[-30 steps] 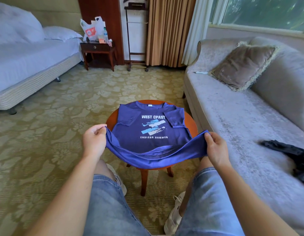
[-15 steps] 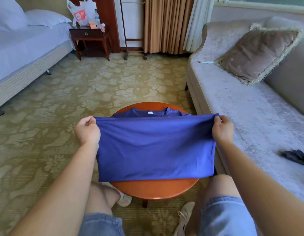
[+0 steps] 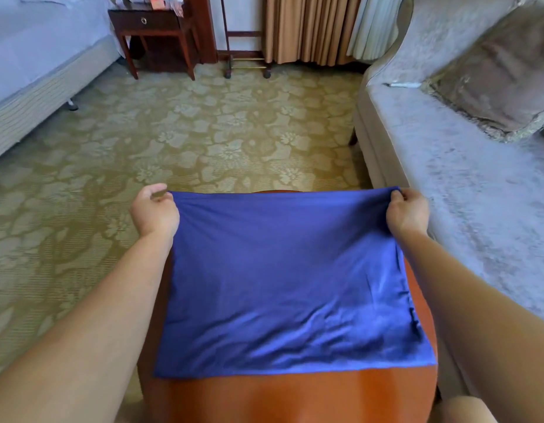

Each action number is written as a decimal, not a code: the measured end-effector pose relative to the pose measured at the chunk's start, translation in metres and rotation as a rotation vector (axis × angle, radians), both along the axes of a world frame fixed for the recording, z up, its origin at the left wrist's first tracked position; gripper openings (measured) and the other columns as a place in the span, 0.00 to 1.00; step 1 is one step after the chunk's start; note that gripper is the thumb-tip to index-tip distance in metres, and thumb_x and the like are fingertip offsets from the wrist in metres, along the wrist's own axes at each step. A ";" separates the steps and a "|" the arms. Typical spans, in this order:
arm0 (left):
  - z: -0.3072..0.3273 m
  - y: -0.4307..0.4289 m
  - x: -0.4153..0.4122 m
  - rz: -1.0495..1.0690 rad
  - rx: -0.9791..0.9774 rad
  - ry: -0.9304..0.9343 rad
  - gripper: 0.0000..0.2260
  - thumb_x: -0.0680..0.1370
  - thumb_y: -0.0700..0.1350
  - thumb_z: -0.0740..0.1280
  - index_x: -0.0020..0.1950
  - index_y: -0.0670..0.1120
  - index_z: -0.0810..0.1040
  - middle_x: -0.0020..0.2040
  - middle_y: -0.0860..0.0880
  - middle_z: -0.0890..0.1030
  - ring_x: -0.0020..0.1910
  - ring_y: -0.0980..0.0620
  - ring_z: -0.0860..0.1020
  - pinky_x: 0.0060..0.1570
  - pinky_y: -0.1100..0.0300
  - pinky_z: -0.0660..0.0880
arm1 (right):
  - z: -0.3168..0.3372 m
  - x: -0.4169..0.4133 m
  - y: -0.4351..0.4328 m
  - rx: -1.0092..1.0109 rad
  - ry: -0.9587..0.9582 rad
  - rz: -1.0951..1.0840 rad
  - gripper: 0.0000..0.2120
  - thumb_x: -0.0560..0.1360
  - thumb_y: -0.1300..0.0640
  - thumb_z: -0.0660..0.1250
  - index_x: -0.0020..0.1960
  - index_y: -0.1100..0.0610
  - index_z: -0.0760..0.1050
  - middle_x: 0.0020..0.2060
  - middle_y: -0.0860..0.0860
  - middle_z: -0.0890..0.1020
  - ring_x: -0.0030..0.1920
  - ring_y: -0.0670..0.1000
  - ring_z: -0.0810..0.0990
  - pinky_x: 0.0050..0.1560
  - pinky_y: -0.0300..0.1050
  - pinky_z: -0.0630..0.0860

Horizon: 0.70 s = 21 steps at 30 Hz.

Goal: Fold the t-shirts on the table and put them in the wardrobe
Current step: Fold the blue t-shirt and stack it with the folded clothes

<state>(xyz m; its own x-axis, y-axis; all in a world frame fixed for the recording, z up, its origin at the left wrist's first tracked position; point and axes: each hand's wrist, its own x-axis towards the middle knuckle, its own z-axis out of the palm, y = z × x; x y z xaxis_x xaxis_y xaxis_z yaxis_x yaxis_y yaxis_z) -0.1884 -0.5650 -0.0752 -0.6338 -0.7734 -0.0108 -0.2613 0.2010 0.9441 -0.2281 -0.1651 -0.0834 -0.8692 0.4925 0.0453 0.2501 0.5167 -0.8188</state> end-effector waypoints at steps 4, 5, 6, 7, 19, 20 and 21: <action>-0.021 -0.002 -0.028 -0.041 -0.064 -0.139 0.11 0.80 0.40 0.62 0.62 0.46 0.77 0.54 0.47 0.80 0.45 0.48 0.78 0.41 0.62 0.73 | -0.015 -0.026 -0.002 0.018 -0.086 0.029 0.12 0.80 0.56 0.59 0.56 0.61 0.78 0.55 0.61 0.81 0.60 0.62 0.76 0.57 0.47 0.70; -0.027 -0.002 -0.032 -0.055 -0.098 -0.197 0.13 0.80 0.42 0.62 0.65 0.46 0.76 0.58 0.46 0.80 0.52 0.44 0.79 0.48 0.58 0.74 | -0.018 -0.029 -0.003 0.029 -0.111 0.037 0.16 0.81 0.54 0.59 0.63 0.61 0.75 0.60 0.61 0.79 0.64 0.61 0.74 0.61 0.47 0.69; -0.032 0.000 -0.034 -0.073 -0.150 -0.261 0.16 0.81 0.45 0.63 0.68 0.46 0.73 0.63 0.44 0.78 0.59 0.42 0.77 0.56 0.55 0.72 | -0.023 -0.030 -0.004 0.047 -0.137 0.046 0.20 0.81 0.52 0.59 0.70 0.61 0.69 0.66 0.61 0.75 0.67 0.61 0.71 0.65 0.48 0.66; -0.036 0.003 -0.032 -0.091 -0.212 -0.314 0.20 0.81 0.48 0.63 0.72 0.45 0.69 0.67 0.43 0.75 0.65 0.42 0.73 0.63 0.52 0.69 | -0.027 -0.028 -0.005 0.068 -0.164 0.056 0.24 0.82 0.51 0.58 0.74 0.61 0.63 0.69 0.62 0.70 0.69 0.61 0.68 0.68 0.50 0.64; -0.058 0.067 0.085 -0.430 -0.615 -0.657 0.31 0.80 0.61 0.58 0.79 0.52 0.54 0.80 0.44 0.50 0.78 0.41 0.49 0.75 0.40 0.48 | -0.046 0.105 -0.071 0.597 -0.316 0.498 0.29 0.81 0.40 0.54 0.78 0.50 0.56 0.79 0.55 0.50 0.78 0.57 0.45 0.74 0.64 0.45; -0.060 0.068 0.093 -0.438 -0.628 -0.684 0.31 0.80 0.62 0.55 0.80 0.52 0.52 0.80 0.44 0.48 0.78 0.42 0.47 0.74 0.40 0.46 | -0.049 0.115 -0.069 0.646 -0.360 0.522 0.31 0.80 0.37 0.51 0.79 0.49 0.53 0.79 0.54 0.47 0.78 0.56 0.43 0.74 0.64 0.44; -0.061 0.068 0.100 -0.450 -0.656 -0.704 0.31 0.80 0.63 0.53 0.80 0.53 0.51 0.80 0.44 0.47 0.78 0.42 0.46 0.75 0.40 0.45 | -0.053 0.122 -0.067 0.684 -0.389 0.531 0.33 0.80 0.35 0.49 0.79 0.49 0.51 0.79 0.53 0.45 0.78 0.56 0.42 0.74 0.64 0.43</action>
